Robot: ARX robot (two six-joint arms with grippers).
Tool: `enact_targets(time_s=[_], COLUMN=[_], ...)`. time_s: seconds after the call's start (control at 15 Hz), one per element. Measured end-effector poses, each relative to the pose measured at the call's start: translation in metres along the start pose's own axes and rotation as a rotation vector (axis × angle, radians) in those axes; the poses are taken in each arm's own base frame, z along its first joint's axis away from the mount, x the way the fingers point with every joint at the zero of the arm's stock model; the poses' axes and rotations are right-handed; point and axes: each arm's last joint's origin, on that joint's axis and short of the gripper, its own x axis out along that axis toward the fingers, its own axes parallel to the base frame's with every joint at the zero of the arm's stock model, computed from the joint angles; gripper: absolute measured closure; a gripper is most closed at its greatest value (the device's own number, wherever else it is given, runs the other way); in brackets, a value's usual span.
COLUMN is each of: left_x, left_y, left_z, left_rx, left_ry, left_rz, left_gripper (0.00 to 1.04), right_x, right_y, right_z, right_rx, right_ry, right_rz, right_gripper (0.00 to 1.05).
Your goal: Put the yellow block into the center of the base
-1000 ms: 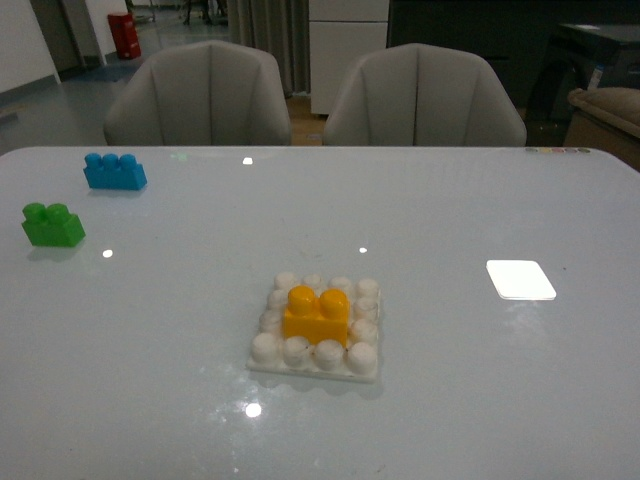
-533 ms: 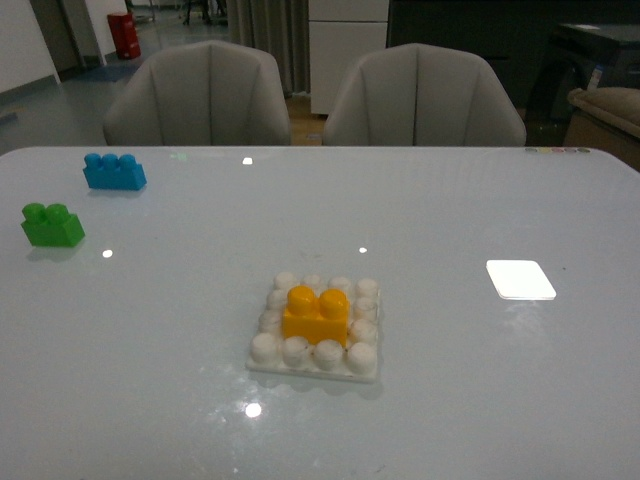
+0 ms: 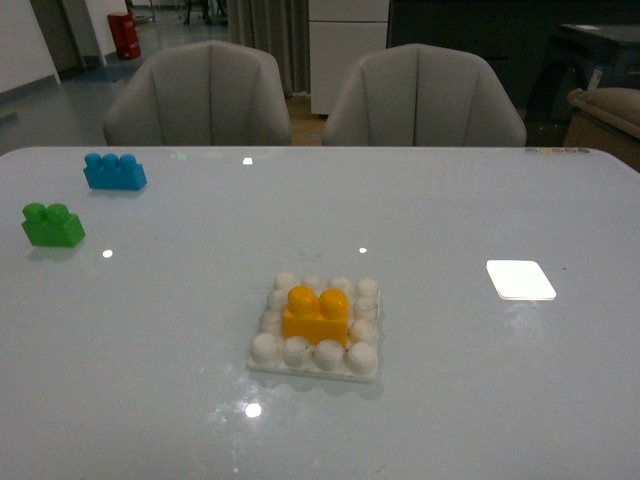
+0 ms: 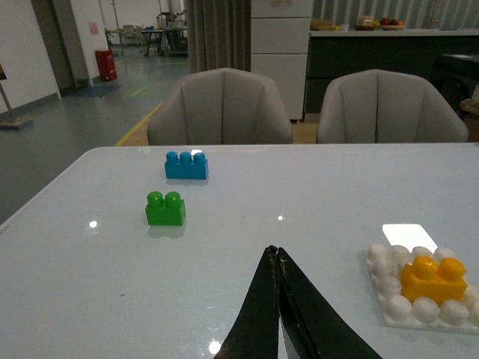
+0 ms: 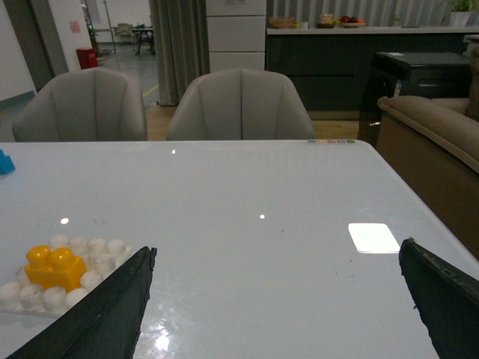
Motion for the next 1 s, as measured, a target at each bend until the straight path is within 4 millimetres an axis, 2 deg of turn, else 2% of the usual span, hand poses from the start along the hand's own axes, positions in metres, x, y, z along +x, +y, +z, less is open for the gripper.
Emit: enact_targets(time_s=[0.4,0.53,0.6,1.0], left_x=[-0.006,-0.015,-0.017,-0.017], left_y=[0.0,0.0,0.0,0.0], left_z=[0.0,-0.007,-0.001,-0.004], left_rx=[0.0,0.0,0.0,0.0], left_ry=[0.0,0.055,-0.007,0.014], left_rz=[0.0,0.0,0.002,0.0], left_gripper=[1.03,1.03,1.03,1.03], right_x=[0.0,0.0,0.0,0.0], right_y=[0.0,0.0,0.0,0.0], right_z=[0.0,0.0,0.0,0.0], right_rx=[0.0,0.0,0.0,0.0], right_ry=[0.0,0.0,0.0,0.0], right_rz=[0.0,0.0,0.0,0.0], right_gripper=[0.06,0.06,0.06,0.06])
